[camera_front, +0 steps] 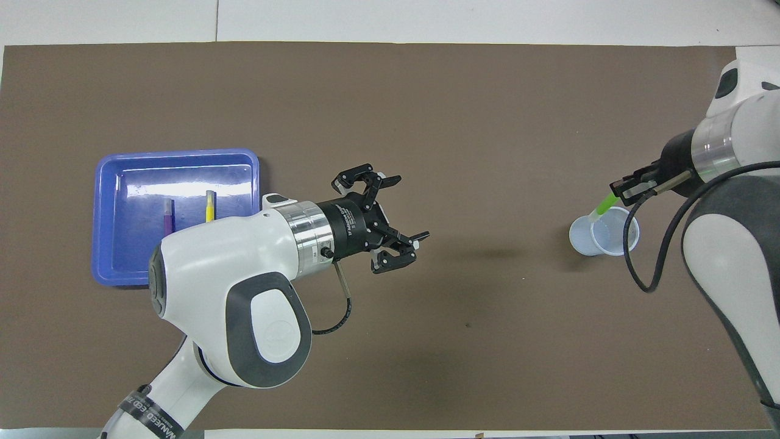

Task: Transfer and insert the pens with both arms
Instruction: 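Insert the green pen into the cup while the left gripper withdraws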

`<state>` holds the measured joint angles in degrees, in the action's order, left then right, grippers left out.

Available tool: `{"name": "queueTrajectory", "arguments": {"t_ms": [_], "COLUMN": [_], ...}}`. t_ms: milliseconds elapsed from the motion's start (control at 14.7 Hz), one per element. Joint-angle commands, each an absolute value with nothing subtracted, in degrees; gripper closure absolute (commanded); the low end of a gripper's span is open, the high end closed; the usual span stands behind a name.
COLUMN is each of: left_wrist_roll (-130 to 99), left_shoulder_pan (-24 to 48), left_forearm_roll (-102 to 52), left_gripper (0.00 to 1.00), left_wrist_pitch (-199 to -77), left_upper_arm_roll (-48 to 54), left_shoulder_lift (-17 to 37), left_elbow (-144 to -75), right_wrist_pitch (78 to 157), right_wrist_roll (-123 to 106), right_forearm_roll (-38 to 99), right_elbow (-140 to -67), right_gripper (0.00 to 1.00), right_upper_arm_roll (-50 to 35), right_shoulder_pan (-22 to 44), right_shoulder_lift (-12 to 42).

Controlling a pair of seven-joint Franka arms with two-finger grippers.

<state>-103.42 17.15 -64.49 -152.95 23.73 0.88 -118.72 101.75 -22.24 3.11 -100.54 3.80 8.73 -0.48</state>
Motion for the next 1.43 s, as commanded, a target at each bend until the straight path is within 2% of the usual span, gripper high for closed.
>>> {"name": "queueTrajectory", "arguments": {"t_ms": [0,273,546,750,819,887,955,1023,1092,1364], "left_wrist_roll": [-103.01,-99.69,-92.04,-84.57,-83.59,-82.97,-81.75,-79.22,-75.88,-65.77], "left_shoulder_pan": [13.55,11.43,9.06,6.51,5.81,4.76,4.05,2.82,1.42,-3.67], "left_forearm_roll": [-65.04,-61.45,-60.91,-52.24,-49.68,-48.35,-47.30,-45.55,-43.09,-36.84], "left_gripper": [0.00,0.00,0.00,0.00,0.00,0.00,0.00,0.00,0.00,0.00], "left_wrist_pitch": [-149.51,-146.78,-144.24,-138.27,-136.77,-135.63,-133.96,-131.86,-129.14,-122.45], "left_upper_arm_roll": [23.38,23.38,23.29,23.29,23.29,23.29,23.29,23.20,23.29,23.20], "left_shoulder_lift": [-1.23,-1.23,-1.14,-1.23,-1.23,-1.23,-1.32,-1.32,-1.58,-2.20], "left_elbow": [-120.59,-120.67,-121.11,-120.94,-120.85,-120.85,-120.76,-120.59,-120.41,-120.32], "right_wrist_pitch": [105.37,109.15,109.33,112.48,112.67,112.68,112.68,112.15,111.10,103.10], "right_wrist_roll": [-30.90,-32.61,-32.43,-31.99,-31.99,-32.08,-32.08,-32.25,-32.34,-31.47], "right_forearm_roll": [1.23,1.32,1.32,1.32,1.32,1.32,1.32,1.84,2.45,16.65], "right_elbow": [-100.90,-107.92,-110.82,-114.95,-115.22,-115.05,-114.70,-113.91,-112.25,-104.86], "right_gripper": [1.00,1.00,1.00,1.00,0.80,0.64,0.35,0.20,0.15,0.07], "right_upper_arm_roll": [3.43,3.34,3.34,3.34,3.34,3.34,3.34,3.25,3.25,3.25], "right_shoulder_pan": [5.11,3.08,3.16,3.16,3.16,3.16,3.08,3.08,2.99,2.90], "right_shoulder_lift": [2.54,1.24,0.00,-1.75,-1.84,-1.85,-1.67,-1.32,-1.06,1.14]}}
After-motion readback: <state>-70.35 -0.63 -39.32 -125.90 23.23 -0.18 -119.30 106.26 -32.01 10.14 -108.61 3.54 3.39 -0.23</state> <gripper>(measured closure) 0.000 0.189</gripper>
